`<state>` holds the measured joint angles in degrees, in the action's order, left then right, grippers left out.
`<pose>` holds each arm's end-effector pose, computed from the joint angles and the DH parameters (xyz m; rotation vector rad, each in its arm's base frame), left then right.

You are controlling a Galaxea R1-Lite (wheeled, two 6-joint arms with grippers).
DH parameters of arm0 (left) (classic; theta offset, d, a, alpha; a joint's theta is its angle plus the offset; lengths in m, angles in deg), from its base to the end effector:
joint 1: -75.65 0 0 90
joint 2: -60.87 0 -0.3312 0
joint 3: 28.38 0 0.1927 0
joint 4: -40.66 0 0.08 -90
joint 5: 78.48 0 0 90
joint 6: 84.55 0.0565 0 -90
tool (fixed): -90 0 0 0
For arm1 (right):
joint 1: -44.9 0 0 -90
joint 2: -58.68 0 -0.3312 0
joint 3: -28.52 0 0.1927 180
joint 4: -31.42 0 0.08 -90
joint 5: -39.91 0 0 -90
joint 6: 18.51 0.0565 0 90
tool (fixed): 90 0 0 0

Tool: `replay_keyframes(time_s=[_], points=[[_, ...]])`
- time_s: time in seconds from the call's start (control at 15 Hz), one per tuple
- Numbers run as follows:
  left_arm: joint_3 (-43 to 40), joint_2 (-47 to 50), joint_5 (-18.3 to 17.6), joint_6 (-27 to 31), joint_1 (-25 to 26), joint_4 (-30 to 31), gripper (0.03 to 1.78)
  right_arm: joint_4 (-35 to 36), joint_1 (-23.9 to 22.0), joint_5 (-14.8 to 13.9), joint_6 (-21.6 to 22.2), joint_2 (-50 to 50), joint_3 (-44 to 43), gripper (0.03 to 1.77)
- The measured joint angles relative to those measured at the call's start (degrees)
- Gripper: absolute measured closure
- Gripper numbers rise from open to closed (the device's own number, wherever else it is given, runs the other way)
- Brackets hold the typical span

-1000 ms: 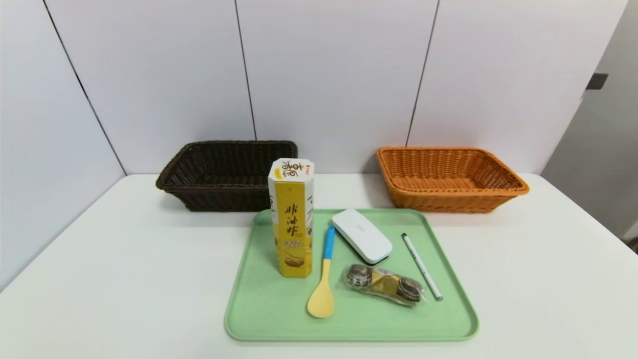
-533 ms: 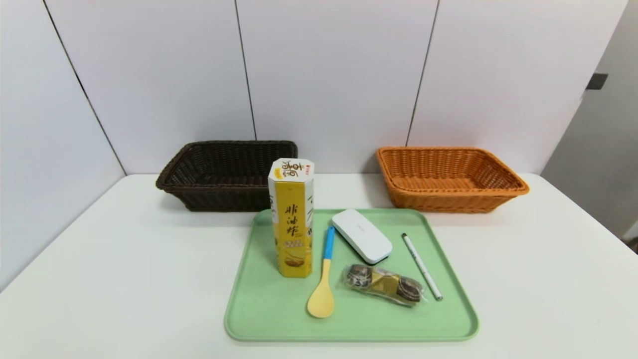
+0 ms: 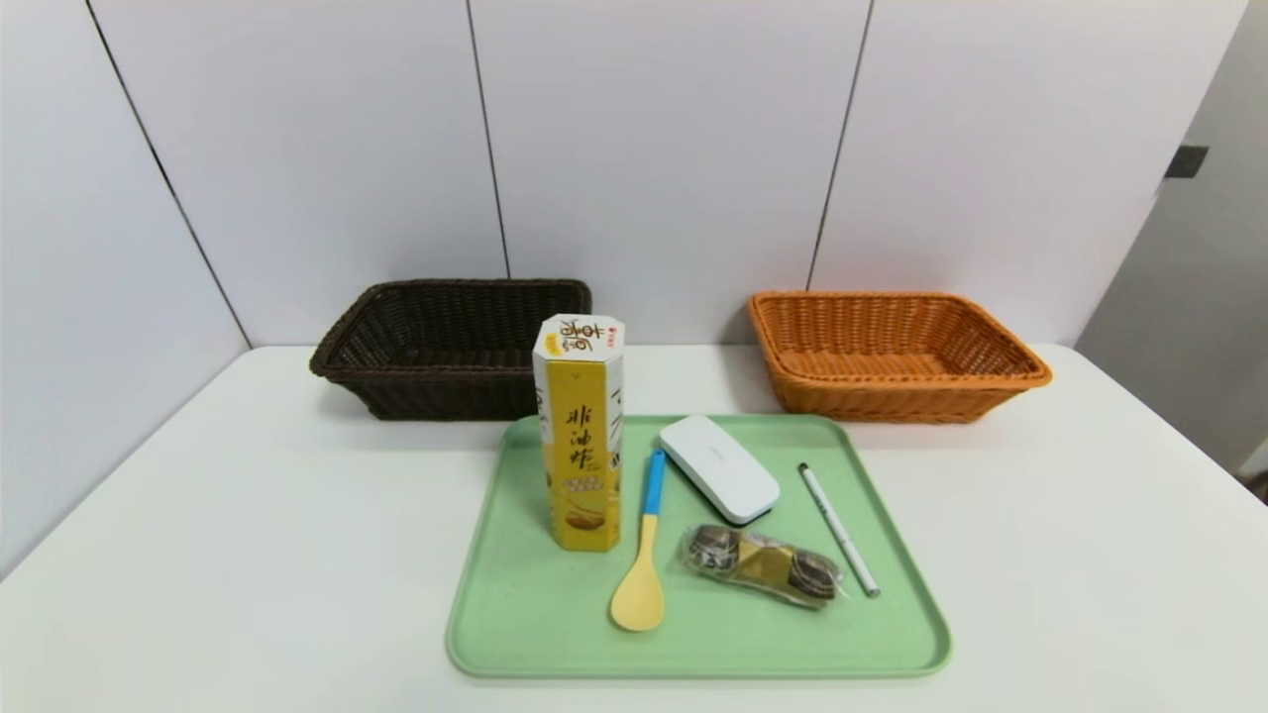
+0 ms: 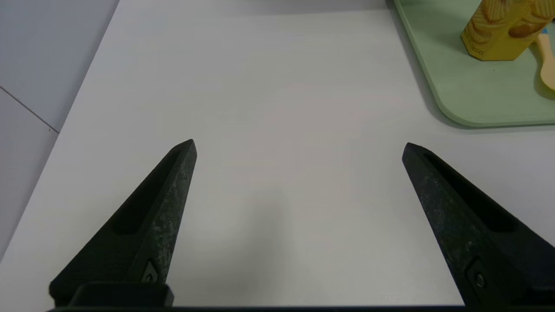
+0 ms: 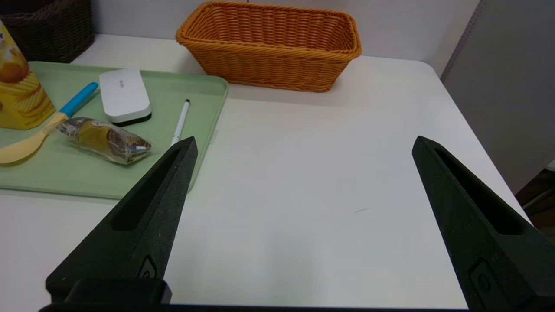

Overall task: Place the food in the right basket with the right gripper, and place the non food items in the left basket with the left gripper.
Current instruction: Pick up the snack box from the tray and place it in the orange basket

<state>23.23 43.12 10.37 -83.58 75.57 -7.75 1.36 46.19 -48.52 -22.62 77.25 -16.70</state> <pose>-0.0233 -0.0011 0.1740 0.0145 0.2538 -0.0235 -0.0055 0.0014 0.1838 -0.0716 0.0577 0.0520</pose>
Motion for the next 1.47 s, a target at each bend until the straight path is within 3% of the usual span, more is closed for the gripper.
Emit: replay_keyframes(time_s=[0.4,0.67,0.8,1.13,1.27,1.47], points=[[20.0,-24.7,0.2,-2.3,0.1,-0.3,0.12,0.0,0.1,-0.2,0.0,20.4,-14.0,0.09],[26.0,-35.8,-0.2,-2.6,0.1,0.8,0.12,0.5,0.1,0.8,0.5,32.6,-20.0,0.09],[26.2,-38.5,-1.0,-2.5,-0.8,1.6,0.12,0.6,0.4,5.5,0.3,36.1,-21.2,0.09],[25.6,-40.9,-6.6,-2.3,-3.7,1.7,0.12,5.9,2.6,26.7,-1.3,40.5,-20.9,0.09],[24.8,-41.2,-8.1,-1.5,-3.9,1.7,0.12,11.1,6.0,28.7,-3.0,43.8,-20.2,0.09],[23.6,-41.2,-8.1,-0.3,-4.3,1.7,0.12,20.1,12.9,28.9,-5.2,50.7,-19.8,0.09]])
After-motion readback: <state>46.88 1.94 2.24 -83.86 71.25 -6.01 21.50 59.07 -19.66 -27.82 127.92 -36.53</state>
